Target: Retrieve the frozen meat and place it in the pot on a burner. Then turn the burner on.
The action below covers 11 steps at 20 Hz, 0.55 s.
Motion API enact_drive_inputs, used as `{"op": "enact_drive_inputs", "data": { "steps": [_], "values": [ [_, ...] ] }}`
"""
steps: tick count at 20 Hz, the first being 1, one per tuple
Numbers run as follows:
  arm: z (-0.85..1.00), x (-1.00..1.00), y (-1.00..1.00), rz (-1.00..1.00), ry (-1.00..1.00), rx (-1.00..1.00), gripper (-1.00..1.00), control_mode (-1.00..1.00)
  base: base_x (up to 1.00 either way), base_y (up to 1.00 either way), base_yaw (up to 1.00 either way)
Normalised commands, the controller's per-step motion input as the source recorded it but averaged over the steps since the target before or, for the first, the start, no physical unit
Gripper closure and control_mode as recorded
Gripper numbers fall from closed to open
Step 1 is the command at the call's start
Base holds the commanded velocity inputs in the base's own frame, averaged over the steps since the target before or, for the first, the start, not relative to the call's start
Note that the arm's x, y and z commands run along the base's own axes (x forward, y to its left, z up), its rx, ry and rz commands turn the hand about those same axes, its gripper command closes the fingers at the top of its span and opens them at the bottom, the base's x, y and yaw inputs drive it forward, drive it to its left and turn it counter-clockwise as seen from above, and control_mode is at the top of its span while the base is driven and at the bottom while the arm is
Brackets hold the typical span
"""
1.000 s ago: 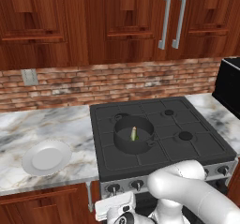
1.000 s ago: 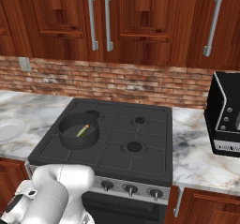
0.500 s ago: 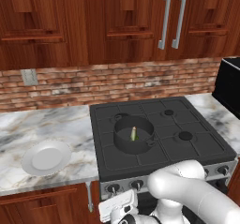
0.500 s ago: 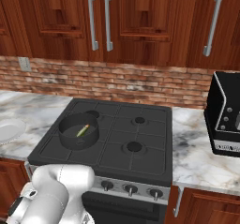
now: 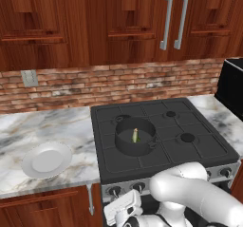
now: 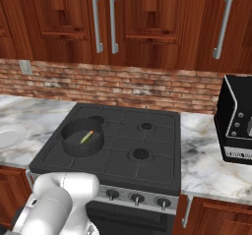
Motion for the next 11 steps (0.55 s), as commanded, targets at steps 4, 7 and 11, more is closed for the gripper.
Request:
{"op": "enact_drive_inputs", "data": {
  "steps": [4, 7, 11],
  "values": [
    [0.01, -0.03, 0.0, 0.06, 0.0, -0.36, 1.0, -1.0, 0.0, 0.0, 0.0],
    [0.06, -0.04, 0.0, 0.07, 0.0, -0.41, 1.0, -1.0, 0.0, 0.0, 0.0],
    [0.17, -0.04, 0.0, 0.08, 0.0, -0.48, 1.0, -1.0, 0.0, 0.0, 0.0]
  ]
}}
